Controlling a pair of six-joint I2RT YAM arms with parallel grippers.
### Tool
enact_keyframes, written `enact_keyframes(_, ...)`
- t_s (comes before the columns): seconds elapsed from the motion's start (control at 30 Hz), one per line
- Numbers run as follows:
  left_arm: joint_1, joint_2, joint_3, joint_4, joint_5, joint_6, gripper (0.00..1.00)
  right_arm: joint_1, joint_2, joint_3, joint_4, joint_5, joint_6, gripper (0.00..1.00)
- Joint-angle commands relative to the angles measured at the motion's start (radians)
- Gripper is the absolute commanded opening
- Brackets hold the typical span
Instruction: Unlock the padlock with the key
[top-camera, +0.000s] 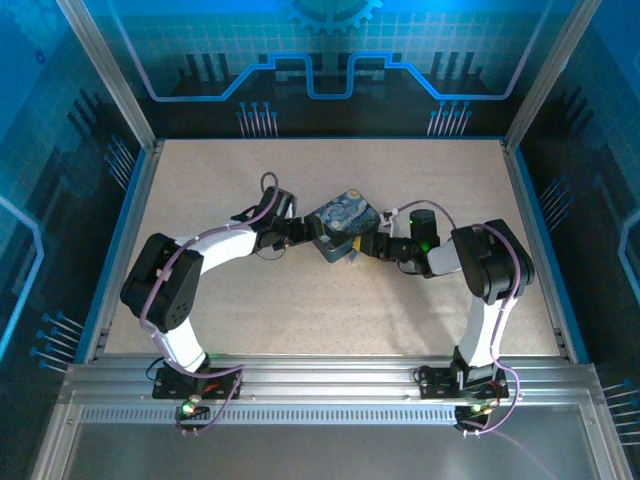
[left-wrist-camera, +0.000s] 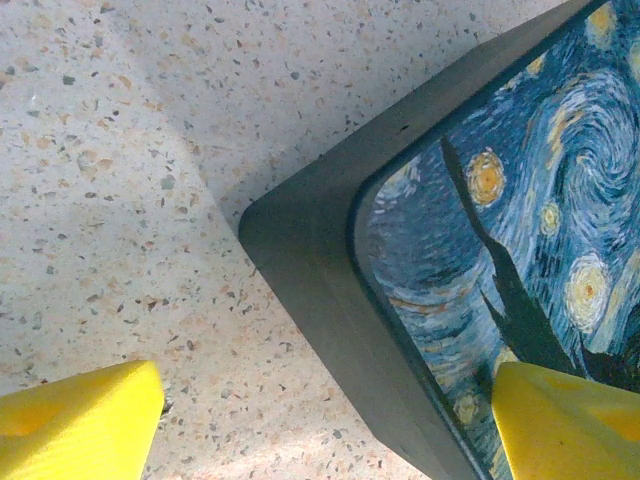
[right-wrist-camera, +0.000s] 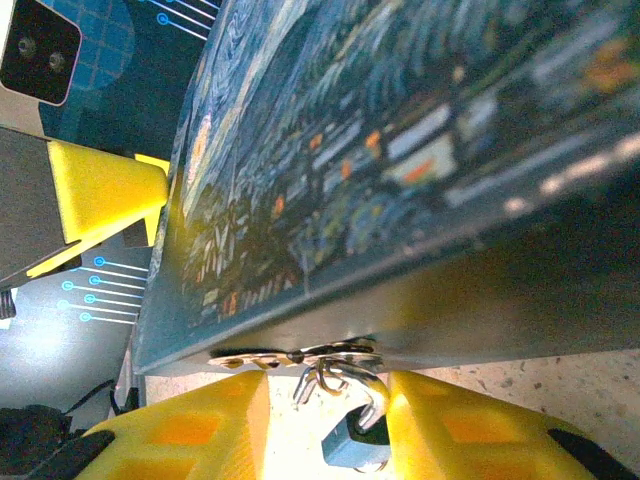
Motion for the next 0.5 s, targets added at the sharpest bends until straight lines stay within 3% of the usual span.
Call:
enact_keyframes(0.0,-0.012,-0.014,-0.022,-0.092,-0.008,-0.005,0.87,0.001,0.007,-0.007,0.029,-0.034,-0.001,0.33)
enact_keyframes(0.47,-0.015,-0.017,-0.017,-0.097,-0.011,-0.004,0.87,-0.002,0.01,-0.005,-0.011,-0.026,-0.014,0.17)
